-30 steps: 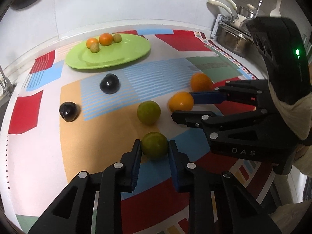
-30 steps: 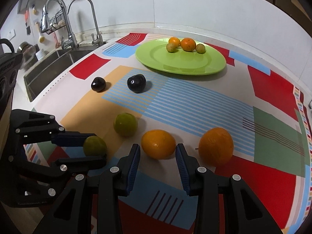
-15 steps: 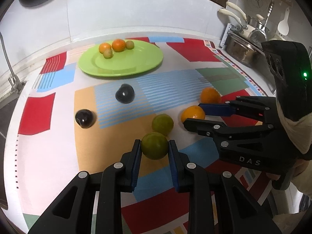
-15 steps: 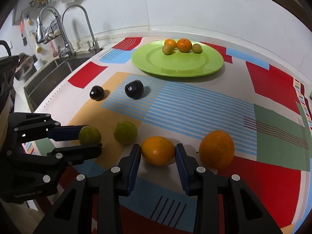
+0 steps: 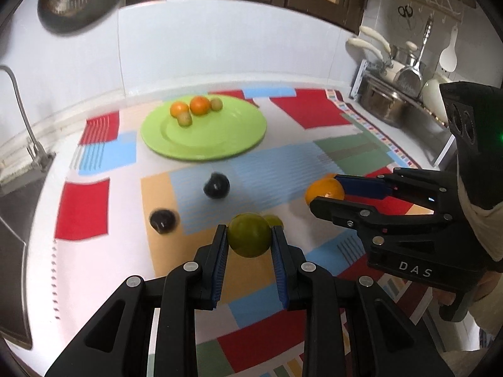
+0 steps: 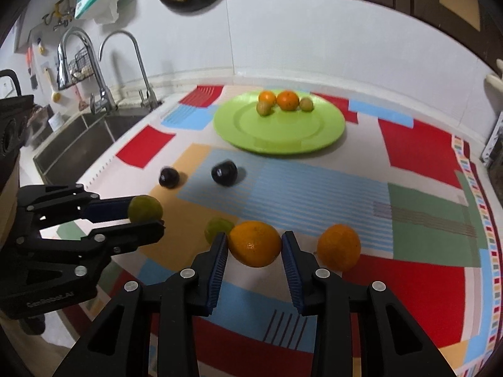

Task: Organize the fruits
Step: 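Carry the lime and orange onto the green plate and open both tools, then lift both tools away from the plate toward the remaining fruits, then grasp a dark plum with the left tool while the right tool grasps a lime, then carry the plum and lime onto the green plate and open both tools, then lift both tools away from the plate toward the last plum and orange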

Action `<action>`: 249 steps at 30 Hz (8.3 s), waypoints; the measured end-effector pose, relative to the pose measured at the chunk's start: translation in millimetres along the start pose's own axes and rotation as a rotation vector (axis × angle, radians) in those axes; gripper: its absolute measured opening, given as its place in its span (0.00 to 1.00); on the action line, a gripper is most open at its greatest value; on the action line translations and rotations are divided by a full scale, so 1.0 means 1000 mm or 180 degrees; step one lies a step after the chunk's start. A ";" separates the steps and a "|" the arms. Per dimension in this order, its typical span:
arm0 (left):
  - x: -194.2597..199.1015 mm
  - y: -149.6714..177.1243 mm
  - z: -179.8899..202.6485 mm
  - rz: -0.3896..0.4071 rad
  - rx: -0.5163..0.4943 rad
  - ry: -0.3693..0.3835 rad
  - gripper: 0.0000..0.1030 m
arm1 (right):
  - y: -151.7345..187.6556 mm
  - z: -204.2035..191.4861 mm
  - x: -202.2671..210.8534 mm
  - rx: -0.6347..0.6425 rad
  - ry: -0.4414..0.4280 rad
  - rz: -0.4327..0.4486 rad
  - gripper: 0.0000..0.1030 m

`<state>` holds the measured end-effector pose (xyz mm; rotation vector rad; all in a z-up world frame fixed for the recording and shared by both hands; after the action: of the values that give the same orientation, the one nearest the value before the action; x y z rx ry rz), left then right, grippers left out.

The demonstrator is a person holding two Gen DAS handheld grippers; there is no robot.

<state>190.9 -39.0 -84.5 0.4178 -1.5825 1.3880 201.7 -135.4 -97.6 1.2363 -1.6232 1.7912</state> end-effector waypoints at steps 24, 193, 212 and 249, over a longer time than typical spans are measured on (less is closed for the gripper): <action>0.015 -0.105 -0.036 0.0427 -0.0304 -0.0186 0.26 | -0.110 0.008 0.029 -0.0124 0.0069 0.0480 0.35; -0.018 -0.048 -0.073 0.0068 -0.0122 -0.0349 0.28 | -0.061 -0.014 -0.020 -0.0180 -0.0140 -0.0070 0.29; -0.037 -0.143 -0.064 0.0382 -0.0349 -0.0277 0.28 | -0.149 0.038 -0.018 -0.0078 -0.0082 0.0199 0.29; -0.142 -0.186 -0.088 -0.0159 -0.0283 -0.0280 0.41 | -0.187 0.104 -0.130 -0.0285 -0.0103 -0.0342 0.39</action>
<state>439.9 -60.3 -102.5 0.4672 -1.6872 1.2713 450.8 -158.8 -106.7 1.2926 -1.6045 1.6241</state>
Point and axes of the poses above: each gripper's, at about its wrist camera, not at the fingertips, and x roughly against the way its jaws point, z to its right, y to its underside, the point moved 5 cm from there along -x, roughly the way its jaws point, and after that the axes turned 9 degrees about -z, right-handed, at the moved point
